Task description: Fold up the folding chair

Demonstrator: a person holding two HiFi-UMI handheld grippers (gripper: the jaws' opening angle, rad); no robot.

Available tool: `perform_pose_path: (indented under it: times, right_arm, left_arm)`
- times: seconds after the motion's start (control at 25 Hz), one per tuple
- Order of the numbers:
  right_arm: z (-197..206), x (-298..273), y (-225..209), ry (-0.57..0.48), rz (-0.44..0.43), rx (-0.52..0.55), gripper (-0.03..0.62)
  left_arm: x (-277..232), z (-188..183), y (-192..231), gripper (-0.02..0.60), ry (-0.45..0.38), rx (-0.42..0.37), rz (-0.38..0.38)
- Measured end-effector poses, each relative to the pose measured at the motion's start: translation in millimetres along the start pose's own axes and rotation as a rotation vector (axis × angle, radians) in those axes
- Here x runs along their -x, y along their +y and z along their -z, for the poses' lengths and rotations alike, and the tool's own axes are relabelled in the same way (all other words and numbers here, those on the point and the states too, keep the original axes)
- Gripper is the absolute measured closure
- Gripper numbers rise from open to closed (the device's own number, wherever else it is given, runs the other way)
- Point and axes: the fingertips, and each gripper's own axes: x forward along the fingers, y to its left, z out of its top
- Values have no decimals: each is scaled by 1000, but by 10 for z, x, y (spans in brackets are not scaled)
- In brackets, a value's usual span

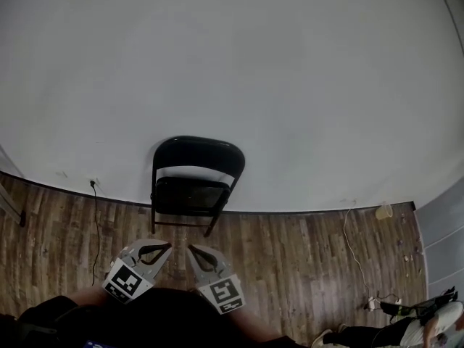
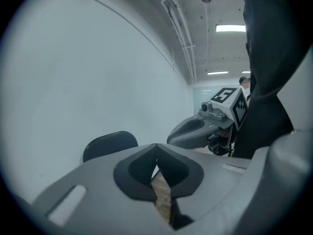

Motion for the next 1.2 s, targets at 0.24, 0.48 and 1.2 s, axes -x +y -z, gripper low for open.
perform_pose_path:
  times: [0.24, 0.48, 1.2]
  right_arm:
    - [-179, 392, -59, -84, -30, -9, 592]
    - [-43, 475, 2, -138, -108, -93, 592]
    - [34, 564, 55, -142, -161, -101, 592]
  left_arm:
    - [-187, -329, -361, 580, -40, 25, 77]
    - [-274, -233, -523, 580, -48, 103, 113]
    - [-330, -232, -723, 580, -32, 96, 135]
